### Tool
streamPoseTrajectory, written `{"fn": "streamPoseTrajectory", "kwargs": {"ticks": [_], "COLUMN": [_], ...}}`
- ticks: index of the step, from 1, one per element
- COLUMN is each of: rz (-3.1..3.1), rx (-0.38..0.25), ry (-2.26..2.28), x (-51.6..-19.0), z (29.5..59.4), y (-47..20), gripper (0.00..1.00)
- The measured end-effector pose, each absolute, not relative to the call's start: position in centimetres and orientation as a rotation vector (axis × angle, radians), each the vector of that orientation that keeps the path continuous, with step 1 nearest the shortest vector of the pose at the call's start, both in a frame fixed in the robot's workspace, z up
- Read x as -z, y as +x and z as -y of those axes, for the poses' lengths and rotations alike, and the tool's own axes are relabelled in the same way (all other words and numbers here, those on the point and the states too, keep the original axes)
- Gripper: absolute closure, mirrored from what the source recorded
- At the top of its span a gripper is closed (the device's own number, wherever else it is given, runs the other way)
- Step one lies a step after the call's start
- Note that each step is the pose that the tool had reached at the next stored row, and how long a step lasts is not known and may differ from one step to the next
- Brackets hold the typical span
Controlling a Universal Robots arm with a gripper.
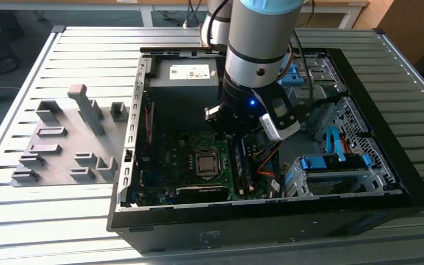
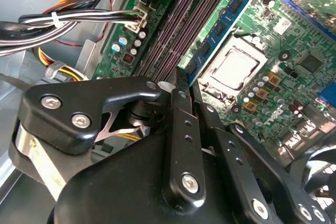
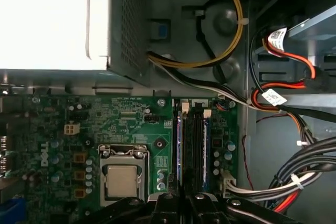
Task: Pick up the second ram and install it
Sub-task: 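Insert the second ram into the second slot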
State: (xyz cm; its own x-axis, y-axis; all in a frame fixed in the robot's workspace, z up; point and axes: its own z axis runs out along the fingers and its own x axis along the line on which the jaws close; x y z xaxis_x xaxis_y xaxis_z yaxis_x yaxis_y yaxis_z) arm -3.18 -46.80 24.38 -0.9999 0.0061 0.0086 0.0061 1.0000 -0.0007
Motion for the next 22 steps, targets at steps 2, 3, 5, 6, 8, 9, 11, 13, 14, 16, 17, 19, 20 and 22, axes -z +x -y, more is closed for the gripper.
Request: {"fn": "streamPoseTrajectory", "kwargs": {"ticks": [2,3,5,6,8,9,11,13,14,16,17,19,20,22], "rz": [3.133,3.133,3.133,3.133,3.133,3.133,3.133,3.133,3.133,3.133,3.133,3.132,3.132,3.132], "rx": [-0.001,-0.001,-0.002,-0.002,-0.002,-0.001,-0.001,-0.001,-0.001,-0.001,-0.001,-0.001,-0.001,-0.001], "ry": [-0.016,-0.02,-0.022,-0.022,-0.023,-0.023,-0.028,-0.034,-0.037,-0.043,-0.046,-0.051,-0.052,-0.054], "x": [-24.2,-24.1,-24.1,-24.1,-24.1,-24.1,-24.0,-23.9,-23.8,-23.5,-23.4,-23.3,-23.3,-23.2], "z": [46.8,46.9,46.9,46.9,46.9,46.9,46.9,46.9,46.9,46.9,46.9,46.9,46.9,47.0], "y": [-3.2,-3.2,-3.2,-3.2,-3.2,-3.1,-2.9,-2.7,-2.7,-2.7,-2.7,-2.7,-2.7,-2.7], "gripper": [0.85,0.85,0.85,0.85,0.85,0.85,0.85,0.85,0.85,0.85,0.85,0.85,0.85,0.85]}}
